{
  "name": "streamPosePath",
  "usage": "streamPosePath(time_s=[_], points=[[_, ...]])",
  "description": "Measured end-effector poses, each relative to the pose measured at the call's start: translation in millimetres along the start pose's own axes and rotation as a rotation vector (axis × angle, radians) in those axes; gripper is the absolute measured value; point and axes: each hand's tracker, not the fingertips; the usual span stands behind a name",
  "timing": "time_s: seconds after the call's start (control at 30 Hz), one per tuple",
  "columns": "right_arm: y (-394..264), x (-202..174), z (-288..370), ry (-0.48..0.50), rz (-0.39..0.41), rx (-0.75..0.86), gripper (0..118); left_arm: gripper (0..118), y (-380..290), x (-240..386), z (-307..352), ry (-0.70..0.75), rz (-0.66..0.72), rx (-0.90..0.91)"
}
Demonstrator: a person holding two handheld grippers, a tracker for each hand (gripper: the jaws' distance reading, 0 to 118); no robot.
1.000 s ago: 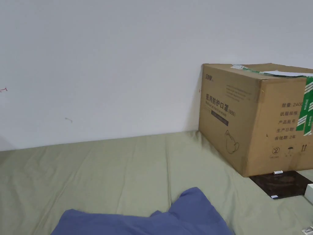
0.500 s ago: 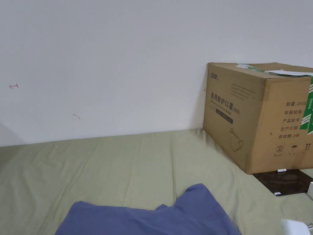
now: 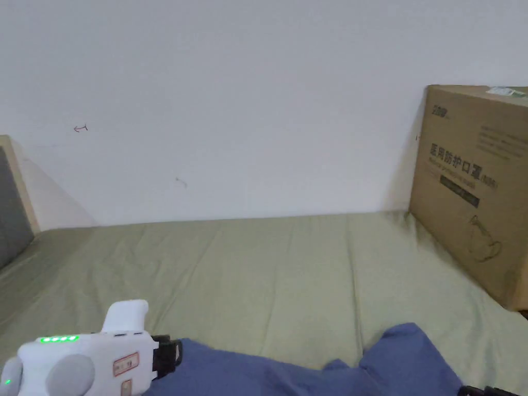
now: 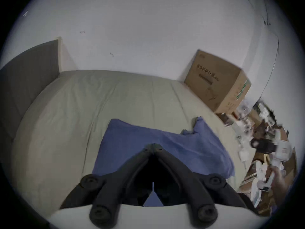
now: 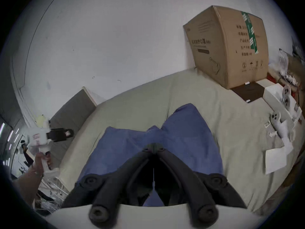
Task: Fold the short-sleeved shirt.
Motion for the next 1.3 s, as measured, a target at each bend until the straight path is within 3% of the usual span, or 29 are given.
streamPosePath(time_s=[0.17,0.2,0.27,0.3,0.53,0.57,0.6,0.67,0.73,0.77,0.87,0.9,0.93,0.97,1.07,1.17,1.27,1.3], points=[[-2.3,7.2,-28.9,0.008,0.029,-0.030,0,3,48.9,-50.0,-106.0,0.086,0.016,-0.158],[-2.4,10.4,-35.4,0.003,0.038,-0.041,0,30,55.3,-59.2,-127.5,0.113,0.012,-0.209],[-1.6,16.5,-45.6,-0.030,0.048,-0.064,0,103,58.5,-78.7,-161.6,0.137,0.035,-0.291],[-2.4,20.1,-51.1,-0.041,0.046,-0.073,0,114,59.0,-87.7,-176.3,0.140,0.048,-0.301],[-7.7,44.9,-78.0,-0.067,-0.009,-0.145,0,110,42.4,-120.0,-245.7,0.173,0.055,-0.395],[-9.3,47.1,-80.5,-0.074,-0.008,-0.149,0,105,38.9,-120.2,-247.9,0.158,0.068,-0.406],[-10.6,50.1,-83.6,-0.084,-0.007,-0.154,0,96,35.1,-116.0,-247.9,0.120,0.071,-0.415],[-10.2,58.5,-89.1,-0.093,-0.021,-0.162,0,77,30.4,-98.1,-234.8,0.205,-0.106,-0.358],[-1.7,70.5,-98.0,-0.079,-0.060,-0.176,0,10,30.5,-85.3,-214.9,0.151,-0.170,-0.327],[4.9,75.6,-103.2,-0.076,-0.072,-0.179,0,2,28.2,-80.1,-207.8,0.146,-0.171,-0.347],[33.5,90.5,-127.5,-0.107,-0.079,-0.175,2,2,30.4,-79.1,-177.8,0.056,-0.129,-0.311],[45.0,97.0,-142.8,-0.138,-0.081,-0.184,40,2,31.3,-74.0,-163.6,0.083,-0.145,-0.283],[57.3,112.6,-159.5,-0.179,-0.091,-0.223,85,2,33.6,-75.9,-154.2,0.107,-0.150,-0.252],[65.3,121.0,-180.4,-0.217,-0.085,-0.293,110,2,35.4,-80.2,-145.4,0.105,-0.125,-0.229],[80.1,141.7,-227.9,-0.287,-0.063,-0.359,109,2,36.6,-90.0,-125.9,0.081,-0.020,-0.201],[88.0,151.3,-264.9,-0.363,-0.011,-0.440,109,2,32.4,-92.1,-119.9,0.081,-0.025,-0.222],[78.8,144.1,-288.1,-0.369,0.043,-0.576,92,2,25.1,-88.6,-115.3,0.089,-0.059,-0.250],[73.0,133.8,-288.2,-0.412,0.114,-0.581,81,2,23.1,-87.9,-113.3,0.088,-0.062,-0.253]])
